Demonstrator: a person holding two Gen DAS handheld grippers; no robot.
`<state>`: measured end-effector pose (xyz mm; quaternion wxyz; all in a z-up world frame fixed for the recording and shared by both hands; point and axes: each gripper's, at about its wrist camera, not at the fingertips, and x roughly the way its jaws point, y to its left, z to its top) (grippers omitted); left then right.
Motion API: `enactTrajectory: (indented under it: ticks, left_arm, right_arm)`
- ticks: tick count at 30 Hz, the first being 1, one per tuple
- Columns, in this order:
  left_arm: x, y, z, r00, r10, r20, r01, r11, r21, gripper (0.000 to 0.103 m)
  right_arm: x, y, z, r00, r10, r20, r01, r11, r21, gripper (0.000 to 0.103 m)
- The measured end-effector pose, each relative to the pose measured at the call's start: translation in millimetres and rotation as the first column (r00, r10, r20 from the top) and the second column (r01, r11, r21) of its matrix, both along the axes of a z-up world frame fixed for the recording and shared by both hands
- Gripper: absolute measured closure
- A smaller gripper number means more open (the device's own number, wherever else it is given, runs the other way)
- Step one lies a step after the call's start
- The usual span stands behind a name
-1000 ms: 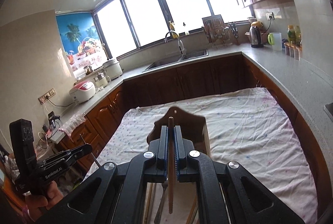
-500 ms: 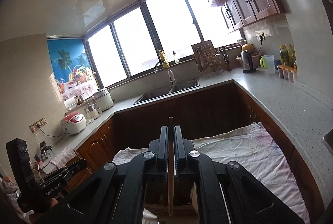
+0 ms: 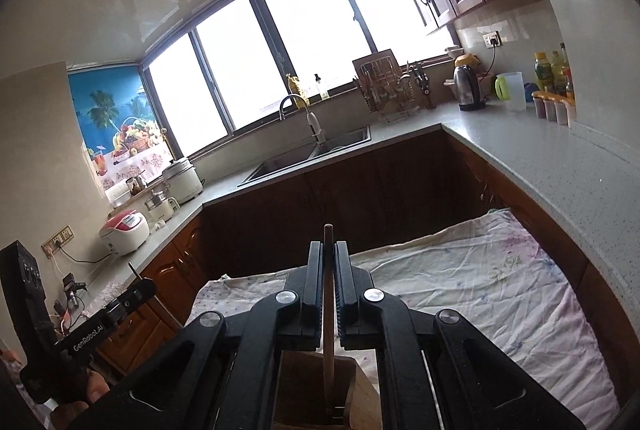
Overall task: Organize utensils
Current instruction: 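Lift both chopsticks and lower them into the wooden holder with both tools, then open both tools to release the chopsticks in the holder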
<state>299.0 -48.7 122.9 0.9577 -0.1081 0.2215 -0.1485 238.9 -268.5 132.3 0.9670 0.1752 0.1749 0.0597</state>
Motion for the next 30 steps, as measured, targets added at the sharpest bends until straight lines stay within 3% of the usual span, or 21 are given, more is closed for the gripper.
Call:
enactTrajectory:
  ticks: [9,25,29,30]
  left_arm:
    - [-1.5,-8.3,-41.3,1.000,0.011,-0.014,-0.011,1.000,0.028,0.099]
    - [1.8,-4.7,-40.7,1.000,-0.007,-0.028,0.009,0.998,0.054,0.098]
    - [0.6,-3.2,-38.9,0.999,-0.017,-0.041,0.019,0.998,0.052,0.087]
    - [-1.0,-2.6,-38.4,0.999,-0.014,-0.038,0.016,0.998,0.056,0.077]
  right_arm:
    - [3.6,5.0,-34.9,0.999,0.003,-0.034,-0.002,1.000,0.014,0.098]
    - [6.3,-3.4,-33.7,0.998,0.003,-0.067,-0.002,1.000,0.007,0.096]
    - [7.9,-3.7,-34.8,0.996,0.017,-0.088,-0.015,1.000,0.020,0.092]
    - [7.8,-3.9,-34.9,0.996,0.017,-0.092,-0.016,1.000,0.019,0.090]
